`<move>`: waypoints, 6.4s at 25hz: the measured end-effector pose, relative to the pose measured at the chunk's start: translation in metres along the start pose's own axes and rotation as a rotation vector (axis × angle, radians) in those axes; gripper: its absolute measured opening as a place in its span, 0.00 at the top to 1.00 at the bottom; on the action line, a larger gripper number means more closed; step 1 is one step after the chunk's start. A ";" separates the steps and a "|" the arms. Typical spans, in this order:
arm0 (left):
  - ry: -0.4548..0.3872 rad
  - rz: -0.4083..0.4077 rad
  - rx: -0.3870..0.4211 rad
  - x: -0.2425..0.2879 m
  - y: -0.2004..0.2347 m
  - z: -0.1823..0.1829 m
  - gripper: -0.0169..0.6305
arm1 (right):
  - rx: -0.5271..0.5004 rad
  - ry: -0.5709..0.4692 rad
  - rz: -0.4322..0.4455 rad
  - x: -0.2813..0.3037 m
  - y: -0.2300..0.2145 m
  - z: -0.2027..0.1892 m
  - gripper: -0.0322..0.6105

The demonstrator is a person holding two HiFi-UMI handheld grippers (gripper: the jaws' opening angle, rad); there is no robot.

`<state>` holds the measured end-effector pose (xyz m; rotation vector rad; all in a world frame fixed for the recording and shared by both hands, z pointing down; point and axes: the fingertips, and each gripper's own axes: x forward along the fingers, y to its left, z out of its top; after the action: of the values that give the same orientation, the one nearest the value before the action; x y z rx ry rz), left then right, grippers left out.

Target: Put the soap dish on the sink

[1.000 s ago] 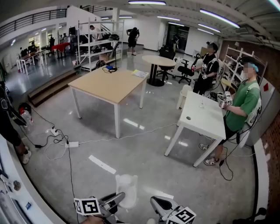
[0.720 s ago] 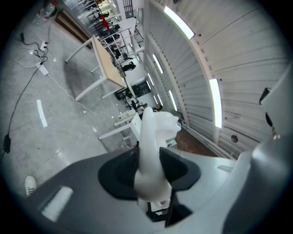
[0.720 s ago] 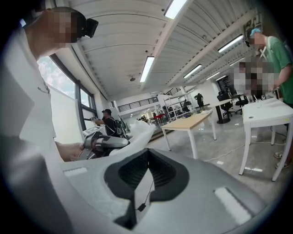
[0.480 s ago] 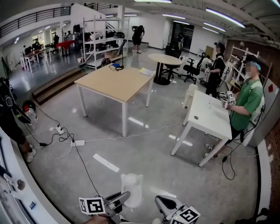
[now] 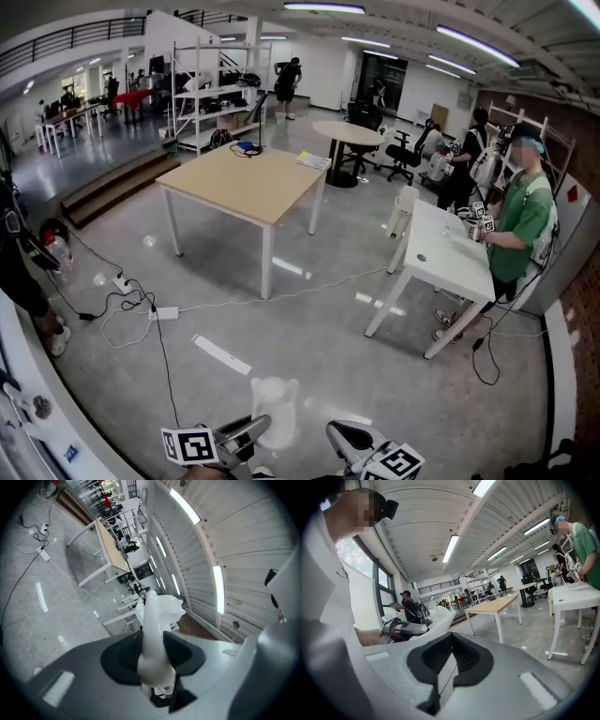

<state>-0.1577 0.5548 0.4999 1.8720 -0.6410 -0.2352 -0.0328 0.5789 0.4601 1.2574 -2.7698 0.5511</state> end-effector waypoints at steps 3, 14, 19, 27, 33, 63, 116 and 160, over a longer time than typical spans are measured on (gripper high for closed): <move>-0.015 0.002 -0.008 -0.002 0.003 0.014 0.74 | -0.032 0.008 0.008 0.008 0.007 0.006 0.95; -0.049 0.002 -0.082 0.003 0.022 0.030 0.74 | -0.020 0.057 0.010 0.030 -0.003 0.010 0.95; -0.050 0.021 -0.061 0.028 0.028 0.050 0.74 | -0.003 0.032 0.024 0.049 -0.034 0.021 0.95; -0.040 0.088 -0.052 0.103 0.032 0.088 0.74 | 0.012 0.012 0.057 0.077 -0.119 0.051 0.95; -0.087 0.106 -0.033 0.164 0.027 0.131 0.74 | 0.021 0.042 0.105 0.092 -0.183 0.077 0.95; -0.051 -0.002 -0.035 0.324 0.098 0.351 0.74 | -0.009 0.038 -0.003 0.271 -0.348 0.166 0.95; -0.289 0.165 -0.097 0.606 0.158 0.591 0.75 | -0.028 0.072 0.170 0.461 -0.691 0.311 0.95; -0.536 0.462 -0.146 0.757 0.260 0.801 0.75 | -0.021 0.143 0.451 0.686 -0.931 0.431 0.95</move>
<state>0.0306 -0.5612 0.5285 1.4694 -1.3597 -0.4705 0.2386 -0.6250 0.4656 0.5544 -2.9240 0.6038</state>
